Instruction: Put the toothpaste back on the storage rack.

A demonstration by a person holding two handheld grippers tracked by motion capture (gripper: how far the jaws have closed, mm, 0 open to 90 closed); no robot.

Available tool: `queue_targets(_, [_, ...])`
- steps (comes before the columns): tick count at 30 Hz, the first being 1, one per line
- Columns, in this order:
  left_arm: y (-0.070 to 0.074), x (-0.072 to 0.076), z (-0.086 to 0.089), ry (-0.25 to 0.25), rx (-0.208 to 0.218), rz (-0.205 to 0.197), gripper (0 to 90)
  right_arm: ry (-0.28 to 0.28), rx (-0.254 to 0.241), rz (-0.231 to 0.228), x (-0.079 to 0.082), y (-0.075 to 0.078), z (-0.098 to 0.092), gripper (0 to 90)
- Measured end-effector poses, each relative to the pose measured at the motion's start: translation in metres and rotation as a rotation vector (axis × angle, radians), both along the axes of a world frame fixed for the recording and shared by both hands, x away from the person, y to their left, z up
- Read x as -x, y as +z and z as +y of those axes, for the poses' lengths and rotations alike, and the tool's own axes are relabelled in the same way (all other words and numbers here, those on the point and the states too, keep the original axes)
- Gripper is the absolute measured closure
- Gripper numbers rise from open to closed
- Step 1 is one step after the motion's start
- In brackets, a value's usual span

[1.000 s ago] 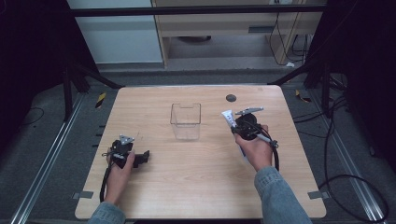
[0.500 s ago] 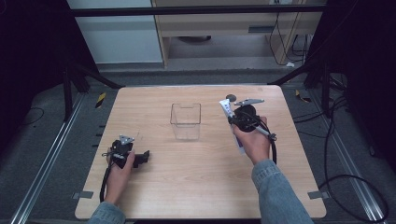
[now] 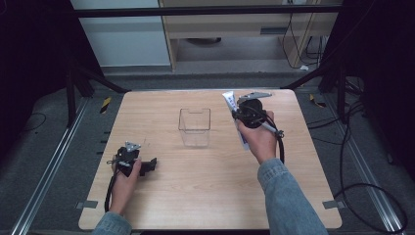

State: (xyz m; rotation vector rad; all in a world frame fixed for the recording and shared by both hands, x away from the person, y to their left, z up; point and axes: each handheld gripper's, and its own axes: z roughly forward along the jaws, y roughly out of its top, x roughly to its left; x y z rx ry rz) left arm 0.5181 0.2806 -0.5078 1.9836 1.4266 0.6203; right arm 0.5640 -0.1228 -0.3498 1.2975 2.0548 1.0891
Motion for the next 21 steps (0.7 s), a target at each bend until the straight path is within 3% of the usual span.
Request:
queue_targets(13, [0.000,0.000,0.000,0.000,0.001,0.000,0.0,0.013,-0.031,-0.049,-0.010,0.020,0.016,79.5])
queue_targets(21, [0.000,0.000,0.000,0.001,0.001,-0.001,0.0,0.021,-0.024,-0.072,-0.020,0.031,0.027,79.5])
